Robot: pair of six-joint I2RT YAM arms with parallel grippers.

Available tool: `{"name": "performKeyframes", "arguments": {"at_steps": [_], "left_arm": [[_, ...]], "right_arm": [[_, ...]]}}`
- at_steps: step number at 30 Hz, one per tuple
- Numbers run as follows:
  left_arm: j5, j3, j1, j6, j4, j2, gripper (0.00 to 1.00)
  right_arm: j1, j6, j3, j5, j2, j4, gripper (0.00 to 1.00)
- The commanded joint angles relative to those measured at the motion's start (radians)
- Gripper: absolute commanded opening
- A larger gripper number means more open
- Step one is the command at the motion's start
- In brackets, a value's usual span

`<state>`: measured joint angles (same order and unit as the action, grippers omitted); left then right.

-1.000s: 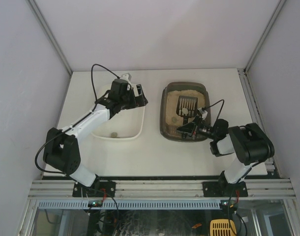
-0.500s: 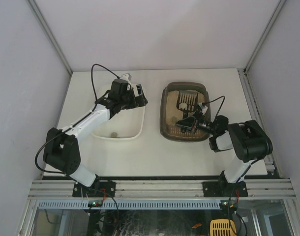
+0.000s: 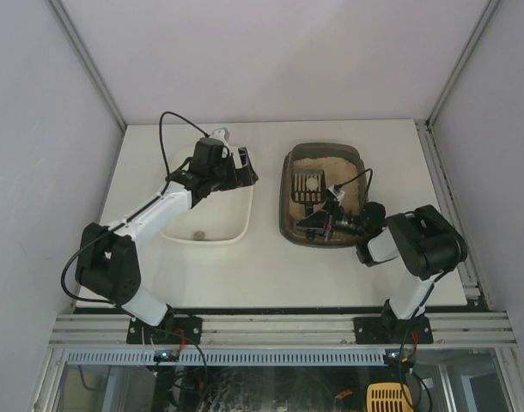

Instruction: Clean the litter box

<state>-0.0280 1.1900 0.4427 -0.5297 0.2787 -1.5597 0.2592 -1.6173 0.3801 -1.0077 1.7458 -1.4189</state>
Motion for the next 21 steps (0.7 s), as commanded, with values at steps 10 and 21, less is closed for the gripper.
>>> {"name": "performKeyframes", "arguments": {"at_steps": [10, 21], "left_arm": [[-0.029, 0.025, -0.046, 0.118, -0.011, 0.070, 1.00], [-0.252, 0.280, -0.383, 0.214, 0.272, 0.071, 1.00]], "right_arm": [[0.035, 0.162, 0.034, -0.020, -0.119, 0.210, 0.00], [0.292, 0.650, 0.292, 0.190, -0.245, 1.046, 0.00]]}}
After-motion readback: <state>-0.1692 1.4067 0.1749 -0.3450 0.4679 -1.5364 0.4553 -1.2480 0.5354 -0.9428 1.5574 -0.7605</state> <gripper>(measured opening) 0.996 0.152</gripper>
